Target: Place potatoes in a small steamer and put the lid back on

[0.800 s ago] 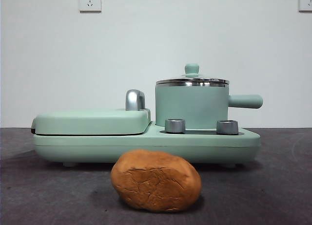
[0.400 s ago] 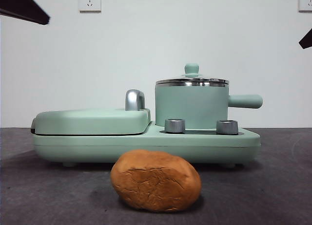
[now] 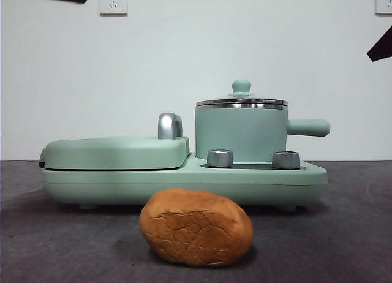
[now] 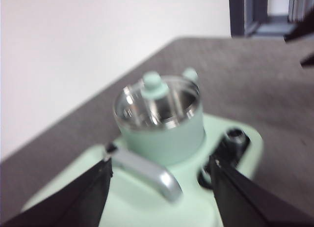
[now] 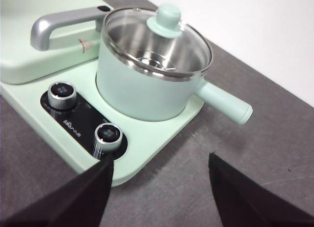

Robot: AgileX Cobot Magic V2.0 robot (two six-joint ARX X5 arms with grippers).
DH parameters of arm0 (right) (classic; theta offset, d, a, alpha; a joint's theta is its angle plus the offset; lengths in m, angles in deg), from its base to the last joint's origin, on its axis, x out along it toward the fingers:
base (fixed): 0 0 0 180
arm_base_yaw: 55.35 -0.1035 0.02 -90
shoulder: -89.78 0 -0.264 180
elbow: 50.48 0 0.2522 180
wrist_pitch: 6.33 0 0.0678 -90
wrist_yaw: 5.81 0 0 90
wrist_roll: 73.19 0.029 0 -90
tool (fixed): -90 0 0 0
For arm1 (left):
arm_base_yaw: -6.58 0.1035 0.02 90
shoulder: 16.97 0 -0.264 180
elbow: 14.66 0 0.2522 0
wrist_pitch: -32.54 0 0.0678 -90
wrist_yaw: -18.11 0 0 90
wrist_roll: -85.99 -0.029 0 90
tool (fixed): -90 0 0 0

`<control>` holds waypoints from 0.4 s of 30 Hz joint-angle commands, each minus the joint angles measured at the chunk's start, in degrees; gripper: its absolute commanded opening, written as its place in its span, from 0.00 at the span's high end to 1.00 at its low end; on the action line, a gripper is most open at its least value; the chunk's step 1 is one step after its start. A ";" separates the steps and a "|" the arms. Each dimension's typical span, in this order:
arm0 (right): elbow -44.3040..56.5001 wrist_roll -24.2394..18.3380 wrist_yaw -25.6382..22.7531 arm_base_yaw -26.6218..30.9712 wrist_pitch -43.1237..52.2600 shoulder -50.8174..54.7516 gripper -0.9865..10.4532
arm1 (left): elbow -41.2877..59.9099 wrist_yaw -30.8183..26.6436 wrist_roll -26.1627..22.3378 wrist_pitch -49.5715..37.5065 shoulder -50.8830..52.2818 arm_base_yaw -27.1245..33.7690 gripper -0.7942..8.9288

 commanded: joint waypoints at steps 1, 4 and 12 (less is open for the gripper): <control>-1.01 1.60 0.04 -0.26 1.11 -0.17 0.65 | -1.11 -2.08 4.44 -7.28 -3.19 -1.77 0.61; -1.01 1.60 0.15 -0.26 1.97 -0.17 0.65 | -1.40 -3.76 7.72 -14.71 -7.98 -3.89 0.61; -1.01 1.97 0.17 -0.26 3.48 -0.17 0.65 | -9.49 -9.42 8.87 -20.00 -24.20 -9.22 0.61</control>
